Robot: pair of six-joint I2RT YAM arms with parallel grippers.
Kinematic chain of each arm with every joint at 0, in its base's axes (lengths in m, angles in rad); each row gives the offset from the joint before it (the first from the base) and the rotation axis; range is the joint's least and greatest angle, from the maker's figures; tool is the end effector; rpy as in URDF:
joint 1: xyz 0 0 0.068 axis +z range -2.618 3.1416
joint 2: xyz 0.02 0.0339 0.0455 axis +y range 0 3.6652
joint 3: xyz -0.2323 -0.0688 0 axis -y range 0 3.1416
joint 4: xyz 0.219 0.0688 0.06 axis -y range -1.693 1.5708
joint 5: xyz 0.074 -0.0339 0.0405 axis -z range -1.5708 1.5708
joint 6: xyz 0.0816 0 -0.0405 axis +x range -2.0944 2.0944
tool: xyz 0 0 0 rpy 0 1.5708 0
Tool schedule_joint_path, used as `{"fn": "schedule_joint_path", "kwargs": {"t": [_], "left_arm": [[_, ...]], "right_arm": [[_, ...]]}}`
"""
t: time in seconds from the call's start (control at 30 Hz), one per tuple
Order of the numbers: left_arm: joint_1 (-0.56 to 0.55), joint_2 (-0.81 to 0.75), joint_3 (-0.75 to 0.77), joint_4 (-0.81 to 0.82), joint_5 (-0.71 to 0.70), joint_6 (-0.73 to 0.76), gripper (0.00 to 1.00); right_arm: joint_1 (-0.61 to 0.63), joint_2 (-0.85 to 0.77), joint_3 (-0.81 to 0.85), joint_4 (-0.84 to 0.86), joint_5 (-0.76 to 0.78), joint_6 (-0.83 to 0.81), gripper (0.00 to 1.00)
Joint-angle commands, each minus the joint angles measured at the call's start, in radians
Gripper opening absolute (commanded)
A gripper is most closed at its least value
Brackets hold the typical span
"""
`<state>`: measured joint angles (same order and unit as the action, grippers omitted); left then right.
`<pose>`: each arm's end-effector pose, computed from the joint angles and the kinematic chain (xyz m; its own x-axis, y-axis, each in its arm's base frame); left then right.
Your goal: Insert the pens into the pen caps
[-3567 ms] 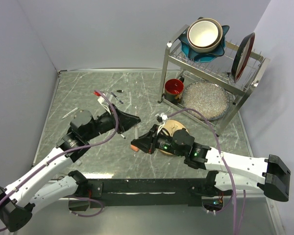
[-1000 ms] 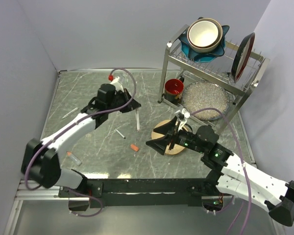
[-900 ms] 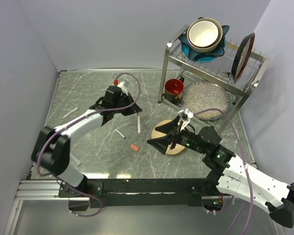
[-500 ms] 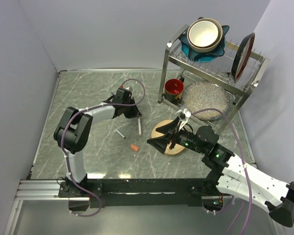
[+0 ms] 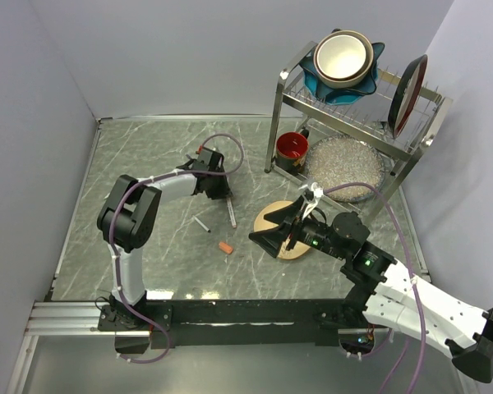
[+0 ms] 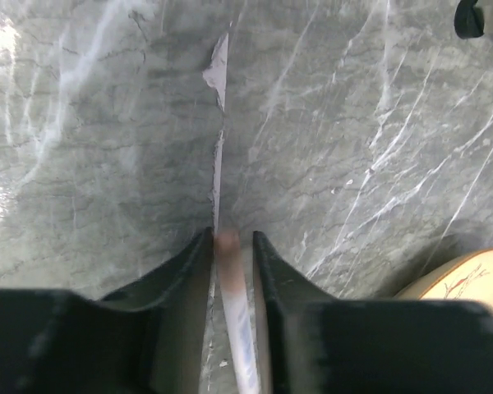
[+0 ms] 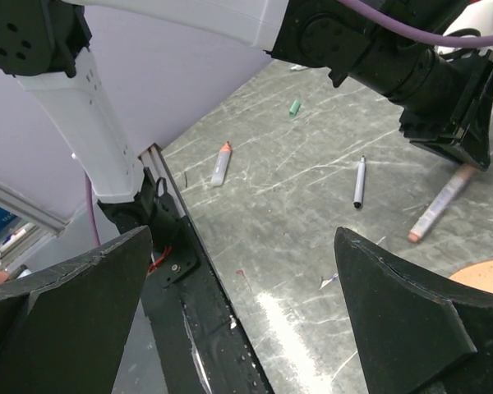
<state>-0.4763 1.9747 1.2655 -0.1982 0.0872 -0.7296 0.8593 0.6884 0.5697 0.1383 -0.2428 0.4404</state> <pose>0.3631 -0.1953 0.1077 -0.8582 -0.3044 -0.4133 -0.0907 0.8824 -0.4616 0.1277 0.1782 0.2977 -0.3687 0.2060 -0.9064 -0.8125 0.4023 0.4220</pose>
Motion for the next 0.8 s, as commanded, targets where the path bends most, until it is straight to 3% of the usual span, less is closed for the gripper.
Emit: {"fn": "schedule_joint_path", "kwargs": {"t": [0.0, 0.13, 0.33, 0.5, 0.6, 0.77], "left_arm": [[0.005, -0.011, 0.044, -0.055, -0.064, 0.025, 0.34], [0.007, -0.048, 0.055, -0.090, -0.084, 0.024, 0.38], [0.010, -0.203, 0.019, -0.168, -0.247, -0.054, 0.57], [0.038, -0.322, -0.023, -0.292, -0.336, -0.212, 0.45], [0.047, -0.387, -0.061, -0.371, -0.386, -0.307, 0.45], [0.048, -0.473, -0.190, -0.349, -0.337, -0.404, 0.46]], "right_arm": [[0.001, -0.033, 0.039, 0.014, 0.019, 0.003, 1.00], [0.001, -0.052, 0.032, 0.012, 0.022, 0.011, 0.99], [0.001, -0.069, 0.029, -0.031, 0.091, 0.041, 0.99], [0.000, -0.092, -0.002, -0.022, 0.142, 0.075, 0.99], [0.001, -0.104, -0.008, -0.025, 0.152, 0.095, 1.00], [0.001, -0.110, 0.013, -0.084, 0.198, 0.113, 1.00]]}}
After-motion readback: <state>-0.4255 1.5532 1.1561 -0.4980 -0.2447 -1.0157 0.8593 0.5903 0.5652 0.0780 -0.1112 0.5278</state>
